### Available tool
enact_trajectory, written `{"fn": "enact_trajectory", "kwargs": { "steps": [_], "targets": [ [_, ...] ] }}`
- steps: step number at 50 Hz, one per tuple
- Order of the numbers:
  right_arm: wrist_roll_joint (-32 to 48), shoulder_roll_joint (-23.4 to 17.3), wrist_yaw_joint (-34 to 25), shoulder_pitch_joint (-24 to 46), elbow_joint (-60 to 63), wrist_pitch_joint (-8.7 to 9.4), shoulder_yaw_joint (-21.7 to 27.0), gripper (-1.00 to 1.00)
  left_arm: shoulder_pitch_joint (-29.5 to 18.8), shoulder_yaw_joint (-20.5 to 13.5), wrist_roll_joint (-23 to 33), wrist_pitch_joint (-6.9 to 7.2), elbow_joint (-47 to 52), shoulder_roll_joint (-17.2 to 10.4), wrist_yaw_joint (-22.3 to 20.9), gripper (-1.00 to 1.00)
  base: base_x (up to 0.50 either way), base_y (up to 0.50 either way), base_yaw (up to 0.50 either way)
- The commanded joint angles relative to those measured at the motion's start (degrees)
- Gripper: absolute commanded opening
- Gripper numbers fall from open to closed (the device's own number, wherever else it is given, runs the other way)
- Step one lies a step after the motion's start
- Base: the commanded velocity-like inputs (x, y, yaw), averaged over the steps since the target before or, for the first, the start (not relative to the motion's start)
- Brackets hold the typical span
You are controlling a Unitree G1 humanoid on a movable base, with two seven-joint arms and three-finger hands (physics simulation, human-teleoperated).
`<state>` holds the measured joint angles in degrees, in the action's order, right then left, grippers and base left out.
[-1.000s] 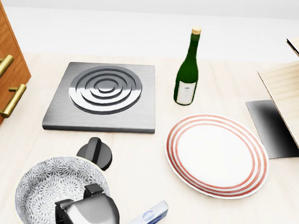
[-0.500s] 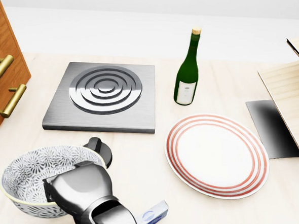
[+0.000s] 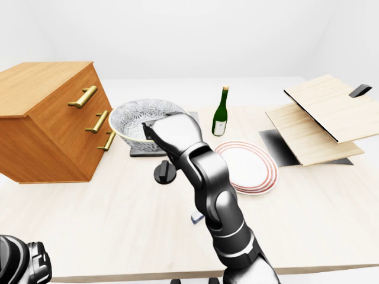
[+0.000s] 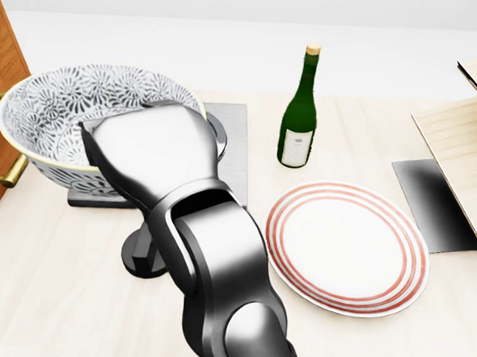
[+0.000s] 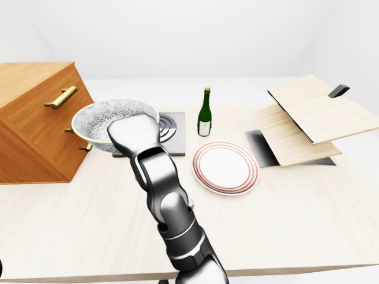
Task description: Pick up the akita bowl and put it on the plate.
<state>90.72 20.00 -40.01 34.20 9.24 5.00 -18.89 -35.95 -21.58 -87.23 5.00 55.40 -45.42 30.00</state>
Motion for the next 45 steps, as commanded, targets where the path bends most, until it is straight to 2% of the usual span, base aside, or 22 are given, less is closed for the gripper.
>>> {"fn": "enact_trajectory", "kwargs": {
  "steps": [1,9,13,14,17,23,27,29,30,31,45],
  "targets": [
    [-2.4,0.0,0.0,1.0,2.8,0.0,3.1,-0.96,0.0,0.0,0.0,0.0,-0.1,0.1,0.0,1.0,0.0,0.0,0.0],
    [-4.1,-2.8,0.0,1.4,1.8,0.0,4.2,-0.95,-0.1,-0.2,-0.5,0.0,-0.1,-0.2,0.0,1.0,0.0,0.0,0.0],
    [-6.0,-2.8,0.0,2.5,1.2,0.0,4.5,-0.95,0.3,0.0,0.5,0.0,0.0,0.2,0.0,1.0,0.0,0.0,0.0],
    [-9.1,-1.7,0.0,3.1,0.9,0.0,5.4,-0.94,0.2,0.0,0.4,0.0,-0.1,0.2,0.0,1.0,0.0,0.0,0.0],
    [-7.7,-3.0,0.0,3.0,0.5,0.0,4.6,-0.94,0.2,-0.1,0.4,0.0,-0.1,0.2,0.0,1.0,0.0,0.0,0.0],
    [-12.4,-2.2,0.0,3.6,0.7,0.0,5.0,-0.92,0.3,0.0,0.7,0.0,0.0,0.4,0.0,1.0,0.0,0.0,0.0],
    [-12.6,-3.0,0.0,1.7,0.0,0.0,4.2,-0.98,0.3,0.1,1.1,0.0,0.0,0.6,0.0,1.0,0.0,0.0,0.0],
    [-8.8,-3.9,0.0,1.6,-0.5,0.0,3.5,-0.99,0.2,0.0,0.9,0.0,0.0,0.6,0.0,1.0,0.0,0.0,0.0],
    [-11.2,-1.8,0.0,0.7,0.8,0.0,3.5,-0.99,0.3,0.0,0.9,0.0,0.1,0.6,0.0,1.0,0.0,0.0,0.0],
    [-9.6,-3.4,0.0,0.7,0.6,0.0,2.8,-1.0,0.4,0.0,1.1,0.0,0.0,0.7,0.0,1.0,0.0,0.0,0.0],
    [-9.0,-2.9,0.0,0.6,0.6,0.0,3.3,-1.0,0.4,0.0,1.2,0.0,0.0,0.8,0.0,1.0,0.0,0.0,0.0]
  ]
}}
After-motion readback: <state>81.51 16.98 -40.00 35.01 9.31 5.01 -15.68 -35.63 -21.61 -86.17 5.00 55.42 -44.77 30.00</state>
